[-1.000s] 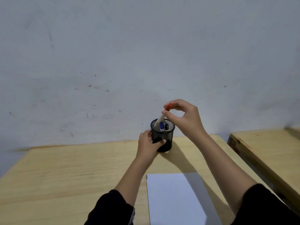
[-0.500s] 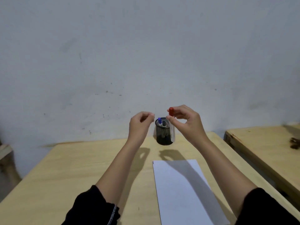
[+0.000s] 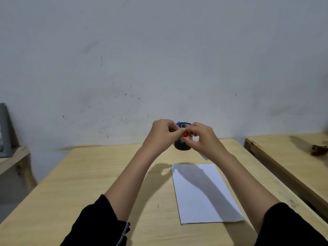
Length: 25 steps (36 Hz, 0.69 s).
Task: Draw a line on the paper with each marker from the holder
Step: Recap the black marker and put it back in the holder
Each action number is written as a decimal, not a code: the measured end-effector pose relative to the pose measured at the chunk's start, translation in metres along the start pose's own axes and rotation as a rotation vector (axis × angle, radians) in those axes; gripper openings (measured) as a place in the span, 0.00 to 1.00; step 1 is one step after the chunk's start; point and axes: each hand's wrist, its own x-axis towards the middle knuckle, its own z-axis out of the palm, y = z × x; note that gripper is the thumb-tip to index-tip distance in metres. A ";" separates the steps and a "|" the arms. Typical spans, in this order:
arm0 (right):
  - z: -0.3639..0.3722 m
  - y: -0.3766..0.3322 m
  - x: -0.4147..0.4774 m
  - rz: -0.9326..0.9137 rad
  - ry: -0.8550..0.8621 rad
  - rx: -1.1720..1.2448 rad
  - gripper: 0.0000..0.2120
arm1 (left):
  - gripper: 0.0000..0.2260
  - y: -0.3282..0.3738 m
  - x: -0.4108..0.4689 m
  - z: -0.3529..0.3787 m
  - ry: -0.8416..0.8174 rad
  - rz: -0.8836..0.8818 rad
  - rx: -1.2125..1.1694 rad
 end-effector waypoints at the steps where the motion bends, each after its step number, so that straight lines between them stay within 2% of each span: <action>1: -0.001 -0.001 0.000 -0.002 -0.017 -0.013 0.03 | 0.09 0.000 0.000 0.000 -0.012 0.000 0.006; 8: -0.005 -0.002 -0.001 0.003 -0.064 -0.025 0.04 | 0.05 -0.002 -0.003 0.003 -0.066 0.028 -0.010; 13: -0.003 0.005 -0.010 0.079 -0.091 0.047 0.04 | 0.04 -0.002 -0.006 0.000 -0.030 0.058 -0.096; 18: -0.008 0.014 -0.021 0.231 -0.103 0.389 0.03 | 0.04 -0.015 -0.004 -0.018 0.107 0.041 -0.233; 25: -0.012 0.013 -0.028 0.368 0.150 0.906 0.06 | 0.05 -0.041 -0.015 -0.020 0.122 -0.095 -0.510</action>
